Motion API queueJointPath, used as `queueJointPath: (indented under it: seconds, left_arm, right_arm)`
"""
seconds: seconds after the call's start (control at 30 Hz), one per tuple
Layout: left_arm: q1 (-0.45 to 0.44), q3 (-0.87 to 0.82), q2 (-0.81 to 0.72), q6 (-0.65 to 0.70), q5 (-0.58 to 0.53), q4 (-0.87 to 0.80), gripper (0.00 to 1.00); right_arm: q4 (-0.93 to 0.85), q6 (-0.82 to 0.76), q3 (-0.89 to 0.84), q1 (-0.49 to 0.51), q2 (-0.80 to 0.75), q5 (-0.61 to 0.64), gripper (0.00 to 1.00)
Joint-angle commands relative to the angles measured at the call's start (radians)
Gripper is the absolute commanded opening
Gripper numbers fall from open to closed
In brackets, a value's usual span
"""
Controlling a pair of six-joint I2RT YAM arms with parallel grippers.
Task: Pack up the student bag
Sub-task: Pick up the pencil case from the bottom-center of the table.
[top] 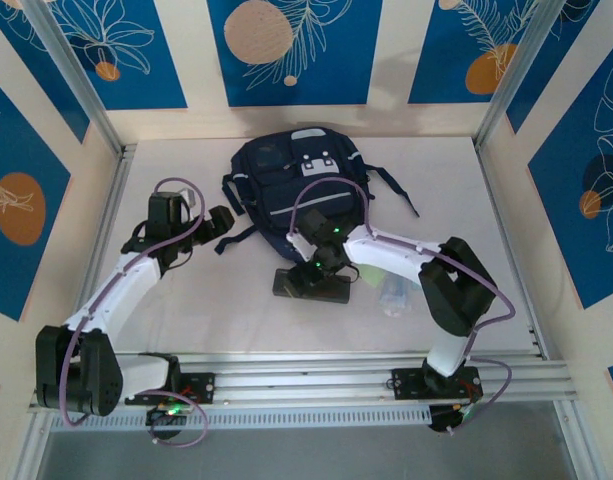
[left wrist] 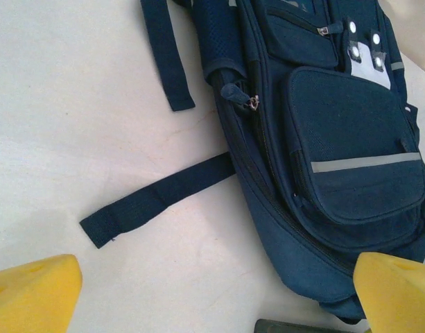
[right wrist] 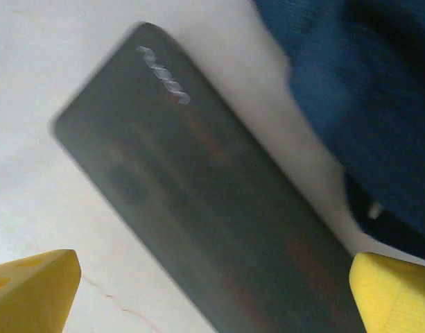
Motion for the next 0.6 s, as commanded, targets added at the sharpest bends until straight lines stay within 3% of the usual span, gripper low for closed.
queueJointPath:
  seconds: [0.0, 0.23, 0.57]
  left_arm:
    - [0.014, 0.019, 0.011, -0.008, 0.043, 0.028, 1.0]
    - [0.014, 0.018, 0.001, -0.006, 0.045, 0.019, 1.0]
    - [0.014, 0.021, 0.017, -0.017, 0.066, 0.042, 1.0]
  right_arm:
    - [0.022, -0.069, -0.024, -0.025, -0.005, 0.015, 0.99]
    - [0.034, -0.069, -0.046, -0.044, 0.018, -0.049, 1.0]
    - [0.013, 0.05, -0.122, 0.092, -0.021, -0.035, 0.99]
